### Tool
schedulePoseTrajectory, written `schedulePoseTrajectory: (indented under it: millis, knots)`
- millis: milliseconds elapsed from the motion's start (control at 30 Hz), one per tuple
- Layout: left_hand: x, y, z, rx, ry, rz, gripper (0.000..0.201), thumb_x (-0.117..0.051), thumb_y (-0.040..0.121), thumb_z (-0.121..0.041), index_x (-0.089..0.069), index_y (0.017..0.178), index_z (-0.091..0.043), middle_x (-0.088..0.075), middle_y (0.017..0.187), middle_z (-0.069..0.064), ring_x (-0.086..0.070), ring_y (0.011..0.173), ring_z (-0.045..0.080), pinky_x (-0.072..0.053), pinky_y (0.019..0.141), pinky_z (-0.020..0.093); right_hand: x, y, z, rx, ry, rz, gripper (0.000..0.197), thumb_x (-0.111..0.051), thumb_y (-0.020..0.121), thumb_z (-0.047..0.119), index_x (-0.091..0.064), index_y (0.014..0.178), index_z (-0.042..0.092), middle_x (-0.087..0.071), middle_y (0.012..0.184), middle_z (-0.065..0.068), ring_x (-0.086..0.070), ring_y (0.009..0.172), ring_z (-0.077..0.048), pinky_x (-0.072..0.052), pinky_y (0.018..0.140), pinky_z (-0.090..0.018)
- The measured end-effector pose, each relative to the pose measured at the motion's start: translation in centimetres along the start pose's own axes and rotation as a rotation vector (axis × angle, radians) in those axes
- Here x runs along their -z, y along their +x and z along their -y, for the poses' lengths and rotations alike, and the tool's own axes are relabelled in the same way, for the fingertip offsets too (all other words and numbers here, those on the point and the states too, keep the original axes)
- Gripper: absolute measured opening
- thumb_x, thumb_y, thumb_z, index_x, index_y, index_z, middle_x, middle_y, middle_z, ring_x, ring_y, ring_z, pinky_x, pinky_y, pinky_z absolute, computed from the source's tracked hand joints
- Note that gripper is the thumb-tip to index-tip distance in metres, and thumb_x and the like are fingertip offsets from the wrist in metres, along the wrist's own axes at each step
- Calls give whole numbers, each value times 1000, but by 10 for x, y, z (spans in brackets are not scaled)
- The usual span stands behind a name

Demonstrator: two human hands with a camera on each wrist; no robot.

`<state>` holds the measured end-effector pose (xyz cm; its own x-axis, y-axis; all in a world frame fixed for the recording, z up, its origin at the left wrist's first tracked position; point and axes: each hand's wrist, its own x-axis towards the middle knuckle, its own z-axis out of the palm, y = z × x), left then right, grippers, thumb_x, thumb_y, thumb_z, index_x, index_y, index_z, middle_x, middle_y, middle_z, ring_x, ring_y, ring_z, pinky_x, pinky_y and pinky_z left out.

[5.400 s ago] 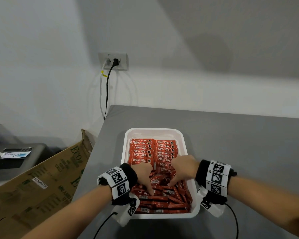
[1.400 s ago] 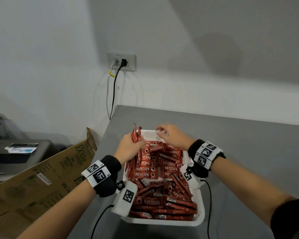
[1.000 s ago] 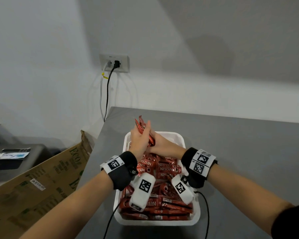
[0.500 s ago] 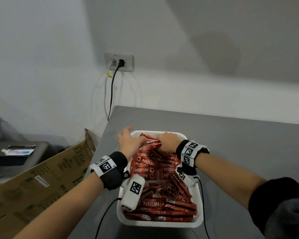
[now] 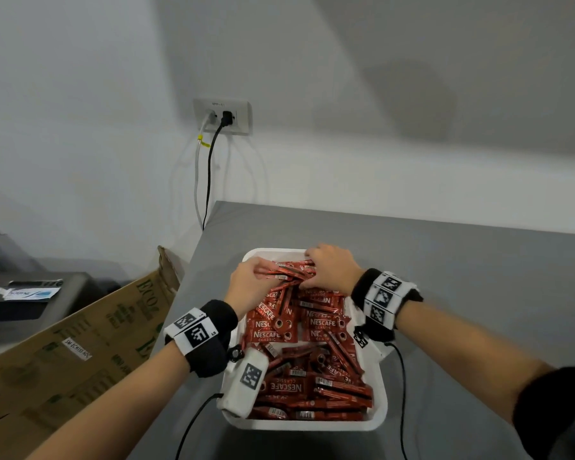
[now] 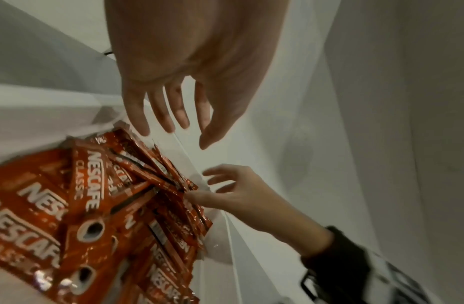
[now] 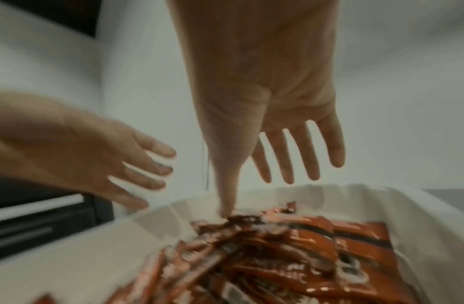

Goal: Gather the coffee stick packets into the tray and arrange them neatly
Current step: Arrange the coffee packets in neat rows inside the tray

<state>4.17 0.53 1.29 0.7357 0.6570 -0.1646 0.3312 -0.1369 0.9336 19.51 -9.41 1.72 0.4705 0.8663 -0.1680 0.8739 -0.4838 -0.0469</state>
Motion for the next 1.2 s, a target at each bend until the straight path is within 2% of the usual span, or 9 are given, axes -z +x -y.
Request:
schedulePoseTrajectory:
  millis: [133, 200, 367, 567, 700, 833, 933, 1067, 1200]
  knots:
    - [1, -15, 7, -102, 246, 200, 12, -62, 86, -6, -68, 94, -12, -64, 92, -3, -59, 83, 7, -47, 70, 10, 0, -49, -7, -21, 72, 26, 11, -54, 88, 14, -60, 88, 4, -63, 89, -5, -60, 81, -19, -50, 69, -28]
    - [-11, -23, 11, -122, 358, 352, 15, -60, 87, -7, -68, 100, -8, -66, 100, 1, -62, 89, 12, -50, 80, 16, -9, -74, -8, -3, -1, 167, 5, -51, 89, 12, -53, 85, 10, -57, 81, 0, -58, 75, -17, -45, 61, -23]
    - [-47, -37, 14, -81, 613, 679, 32, -62, 88, -18, -60, 116, -3, -62, 115, 10, -61, 98, 18, -52, 88, 30, -24, -94, 1, 59, -231, 263, 16, -49, 93, 27, -49, 84, 14, -63, 95, -5, -63, 85, -23, -42, 66, -26]
    - [-63, -46, 14, -128, 746, 756, 35, -70, 81, -16, -59, 109, 1, -65, 107, 15, -62, 96, 25, -46, 68, 19, -36, -98, 9, 102, -235, 293, 42, -60, 86, 43, -32, 63, 20, -52, 79, 0, -51, 71, -18, -45, 70, -30]
    - [-64, -48, 16, -104, 811, 762, 44, -73, 80, -21, -58, 112, 4, -63, 93, 9, -56, 68, 14, -43, 55, 14, -30, -102, 7, 135, -156, 294, 28, -66, 82, 39, -60, 82, 12, -65, 89, -4, -58, 79, -19, -44, 73, -28]
    - [-65, -47, 17, -113, 881, 795, 47, -74, 78, -26, -58, 112, 3, -63, 112, 16, -57, 90, 21, -47, 68, 22, -28, -103, 5, 178, -106, 356, 21, -68, 80, 32, -68, 87, 12, -68, 91, -2, -53, 79, -16, -36, 75, -30]
    - [-63, -48, 17, -90, 902, 821, 50, -72, 79, -25, -54, 119, -2, -60, 118, 12, -57, 108, 25, -49, 88, 31, -26, -104, 4, 223, -57, 421, 15, -67, 82, 23, -70, 92, 12, -69, 94, -4, -60, 81, -18, -45, 75, -28]
    - [-63, -51, 17, -54, 880, 880, 56, -68, 82, -24, -46, 129, -3, -56, 123, 13, -55, 110, 27, -44, 82, 27, -22, -98, -3, 154, 140, 430, 11, -67, 82, 12, -60, 74, 12, -66, 87, -8, -53, 67, -11, -40, 52, -10]
    - [-63, -52, 15, -16, 836, 936, 45, -63, 85, -26, -50, 123, -4, -59, 119, 14, -57, 97, 23, -46, 79, 28, -22, -90, -12, 62, 289, 320, 29, -62, 82, 7, -39, 68, 19, -50, 84, 4, -51, 78, -13, -37, 55, -13]
